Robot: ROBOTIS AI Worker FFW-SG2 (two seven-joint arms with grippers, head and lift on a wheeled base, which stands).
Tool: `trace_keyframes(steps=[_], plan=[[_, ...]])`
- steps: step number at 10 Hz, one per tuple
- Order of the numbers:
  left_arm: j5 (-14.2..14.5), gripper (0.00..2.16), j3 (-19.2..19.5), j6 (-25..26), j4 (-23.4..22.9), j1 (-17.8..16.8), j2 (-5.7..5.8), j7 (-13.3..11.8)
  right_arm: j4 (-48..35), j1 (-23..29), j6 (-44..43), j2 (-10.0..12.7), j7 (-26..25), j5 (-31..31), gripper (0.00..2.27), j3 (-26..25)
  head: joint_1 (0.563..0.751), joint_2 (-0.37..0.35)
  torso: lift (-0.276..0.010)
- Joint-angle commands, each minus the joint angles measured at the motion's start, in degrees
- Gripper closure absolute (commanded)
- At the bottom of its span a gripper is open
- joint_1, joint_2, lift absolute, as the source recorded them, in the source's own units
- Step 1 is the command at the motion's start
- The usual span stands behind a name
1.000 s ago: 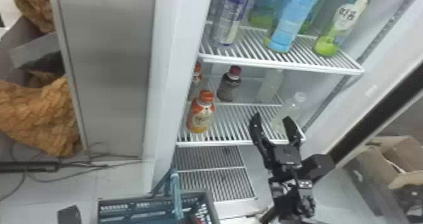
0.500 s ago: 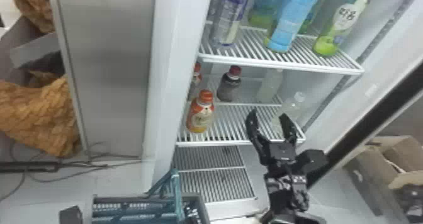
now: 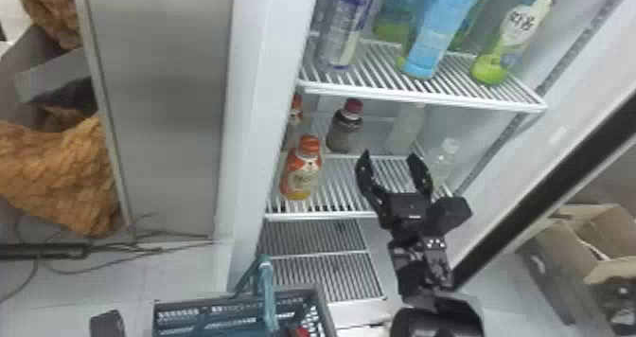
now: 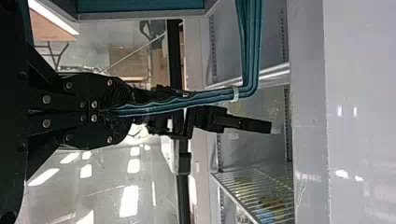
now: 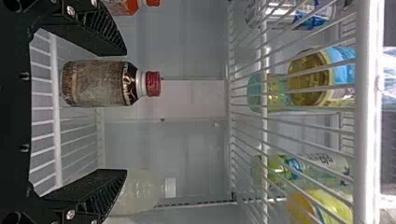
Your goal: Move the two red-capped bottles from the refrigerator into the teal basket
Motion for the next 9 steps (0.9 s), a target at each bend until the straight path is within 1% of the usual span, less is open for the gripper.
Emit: trace_keyframes(steps=[1, 4, 7, 9], plan=[[-0.02, 1.15, 0.02, 0.0, 0.0, 0.11, 0.0, 0.01, 0.01, -2.04, 2.55, -0.13, -0.33, 1.73, 0.12, 0.0, 0.695, -0.35, -0.228], [0.09, 1.15, 0.02, 0.0, 0.0, -0.03, -0.09, 0.01, 0.43, -4.29, 5.65, -0.74, -2.09, 3.11, 0.12, 3.77, 0.695, -0.35, -0.228], [0.21, 1.15, 0.13, 0.0, 0.0, -0.03, -0.26, 0.01, 0.43, -5.97, 10.85, -1.18, -3.23, 3.91, 0.12, 4.46, 0.695, -0.35, -0.228], [0.32, 1.15, 0.13, 0.0, 0.0, -0.03, -0.35, 0.01, 1.27, -8.22, 13.52, -1.62, -4.2, 4.48, 0.12, 5.37, 0.695, -0.35, -0.228]])
